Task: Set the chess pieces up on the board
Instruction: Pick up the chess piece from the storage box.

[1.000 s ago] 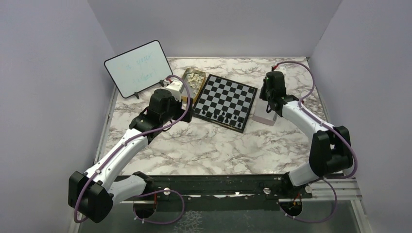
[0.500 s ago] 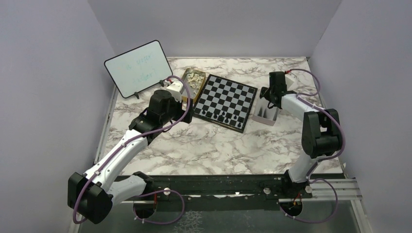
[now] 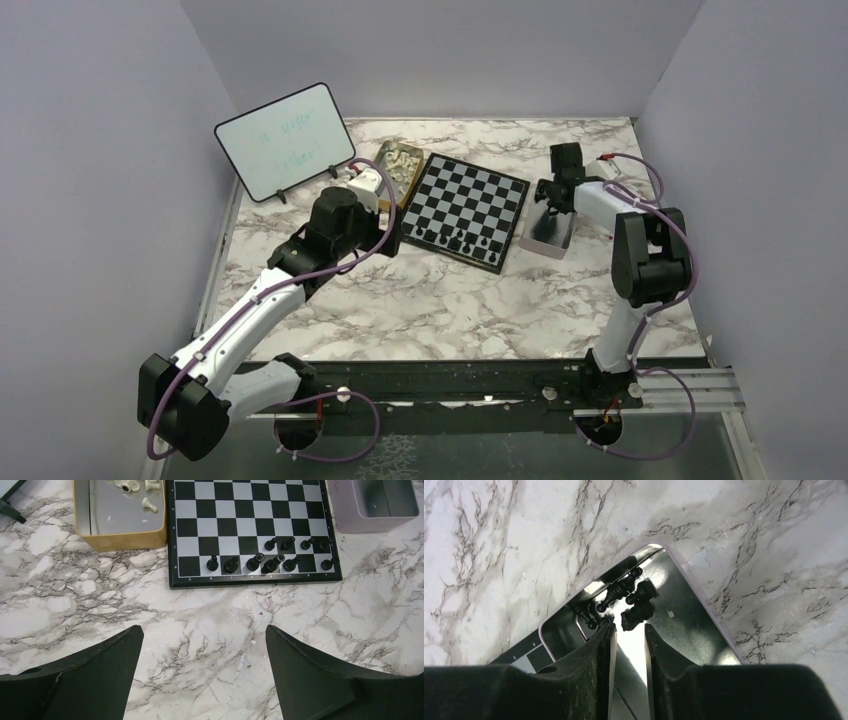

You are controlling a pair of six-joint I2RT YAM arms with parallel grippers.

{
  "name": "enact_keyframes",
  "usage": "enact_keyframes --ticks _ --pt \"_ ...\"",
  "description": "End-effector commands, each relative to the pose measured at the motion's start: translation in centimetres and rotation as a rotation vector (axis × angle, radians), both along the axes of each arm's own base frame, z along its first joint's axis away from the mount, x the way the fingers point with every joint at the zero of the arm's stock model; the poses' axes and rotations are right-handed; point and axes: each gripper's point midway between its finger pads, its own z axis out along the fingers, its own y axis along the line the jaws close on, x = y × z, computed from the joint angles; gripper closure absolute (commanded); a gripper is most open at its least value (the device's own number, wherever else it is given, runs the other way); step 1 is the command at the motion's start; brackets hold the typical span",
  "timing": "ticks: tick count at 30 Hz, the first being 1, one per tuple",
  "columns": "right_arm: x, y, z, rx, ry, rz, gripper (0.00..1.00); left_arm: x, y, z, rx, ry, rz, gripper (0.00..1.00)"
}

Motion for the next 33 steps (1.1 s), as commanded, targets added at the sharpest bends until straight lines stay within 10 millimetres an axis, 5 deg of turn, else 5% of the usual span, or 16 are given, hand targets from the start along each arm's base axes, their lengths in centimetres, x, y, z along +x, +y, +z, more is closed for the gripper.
enact_keyframes --ticks 1,33 --pt "0.3 -1.8 0.1 -0.024 -0.001 -0.118 0.68 -0.3 -0.3 0.3 -0.001 -0.023 -0.023 0.08" --pt "-0.3 -1.2 -3.9 0.009 0.119 -0.112 0.72 -0.3 0.1 0.4 0.019 -0.034 -0.008 0.08"
